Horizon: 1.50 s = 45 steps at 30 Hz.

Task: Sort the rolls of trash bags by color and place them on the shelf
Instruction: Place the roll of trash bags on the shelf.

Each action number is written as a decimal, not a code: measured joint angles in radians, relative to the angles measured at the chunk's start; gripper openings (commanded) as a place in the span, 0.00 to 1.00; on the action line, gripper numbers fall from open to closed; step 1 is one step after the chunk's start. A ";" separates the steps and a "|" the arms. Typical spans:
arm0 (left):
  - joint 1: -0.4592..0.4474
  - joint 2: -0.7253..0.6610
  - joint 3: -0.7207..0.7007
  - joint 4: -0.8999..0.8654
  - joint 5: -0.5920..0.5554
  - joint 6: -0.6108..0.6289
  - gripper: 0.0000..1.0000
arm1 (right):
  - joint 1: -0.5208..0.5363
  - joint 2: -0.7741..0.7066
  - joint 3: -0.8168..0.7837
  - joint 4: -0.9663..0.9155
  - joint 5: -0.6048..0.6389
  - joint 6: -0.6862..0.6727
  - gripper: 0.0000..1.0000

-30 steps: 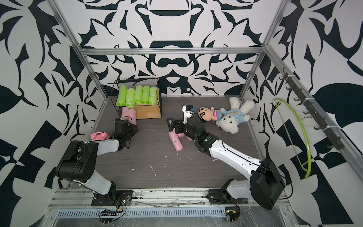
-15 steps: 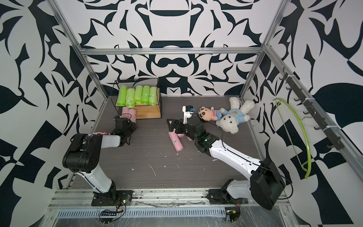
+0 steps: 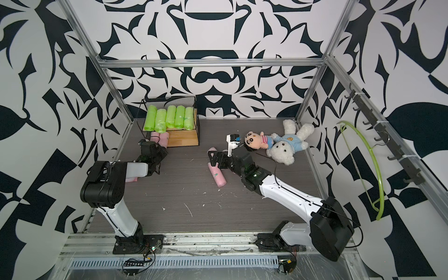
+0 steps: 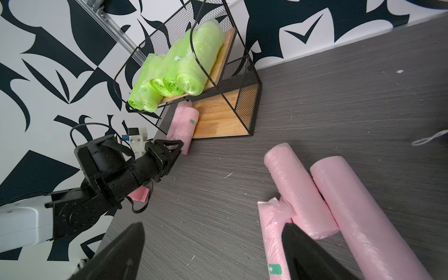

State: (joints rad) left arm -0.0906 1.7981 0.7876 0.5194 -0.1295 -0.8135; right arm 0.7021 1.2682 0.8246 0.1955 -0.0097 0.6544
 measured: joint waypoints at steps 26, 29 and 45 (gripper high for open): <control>0.025 0.089 0.051 0.102 0.050 -0.053 0.57 | 0.013 0.040 -0.018 -0.103 0.003 -0.041 0.94; 0.026 0.058 0.003 0.103 0.069 -0.072 0.61 | 0.013 0.081 -0.002 -0.177 0.003 -0.077 0.93; 0.025 -0.280 -0.220 -0.011 0.288 -0.144 0.69 | 0.066 0.315 0.143 -0.452 0.076 -0.294 0.78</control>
State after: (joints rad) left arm -0.0658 1.5185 0.5678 0.5083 0.1581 -0.9577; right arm 0.7677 1.5829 0.9680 -0.2565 0.0666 0.3603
